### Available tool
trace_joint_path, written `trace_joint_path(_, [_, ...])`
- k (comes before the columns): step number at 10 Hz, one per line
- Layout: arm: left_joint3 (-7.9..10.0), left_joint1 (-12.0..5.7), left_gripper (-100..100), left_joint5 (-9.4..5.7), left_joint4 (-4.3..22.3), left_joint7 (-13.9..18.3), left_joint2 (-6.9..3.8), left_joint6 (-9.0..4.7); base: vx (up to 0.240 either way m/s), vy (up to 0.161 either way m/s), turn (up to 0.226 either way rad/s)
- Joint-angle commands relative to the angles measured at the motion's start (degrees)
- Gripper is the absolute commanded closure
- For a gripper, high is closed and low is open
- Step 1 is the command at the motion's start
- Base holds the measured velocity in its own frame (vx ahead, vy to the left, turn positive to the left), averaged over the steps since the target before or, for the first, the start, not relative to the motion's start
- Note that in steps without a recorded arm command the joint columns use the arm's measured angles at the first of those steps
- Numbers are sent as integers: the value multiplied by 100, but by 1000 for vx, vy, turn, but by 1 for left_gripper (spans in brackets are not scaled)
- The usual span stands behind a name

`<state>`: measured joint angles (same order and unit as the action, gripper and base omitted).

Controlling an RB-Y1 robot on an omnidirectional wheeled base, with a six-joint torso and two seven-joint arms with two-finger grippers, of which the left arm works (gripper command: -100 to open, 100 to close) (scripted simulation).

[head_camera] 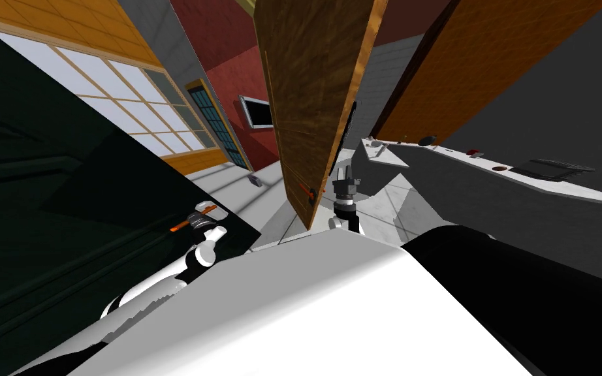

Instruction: Pull the door open

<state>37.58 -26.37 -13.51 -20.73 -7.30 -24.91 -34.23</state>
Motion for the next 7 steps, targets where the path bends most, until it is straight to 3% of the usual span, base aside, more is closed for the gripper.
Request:
trace_joint_path(1, [-19, 129, 100, 4, -286, -12, 139, 167, -149, -46, -39])
trace_joint_path(4, [-19, 129, 100, 4, -324, -12, 139, 167, -17, -19, 10])
trace_joint_path(6, [-252, 122, 100, 92, -377, 167, 169, 215, -126, 7, -54])
trace_joint_path(7, [-252, 122, 100, 92, -333, 167, 169, 215, -144, 26, -65])
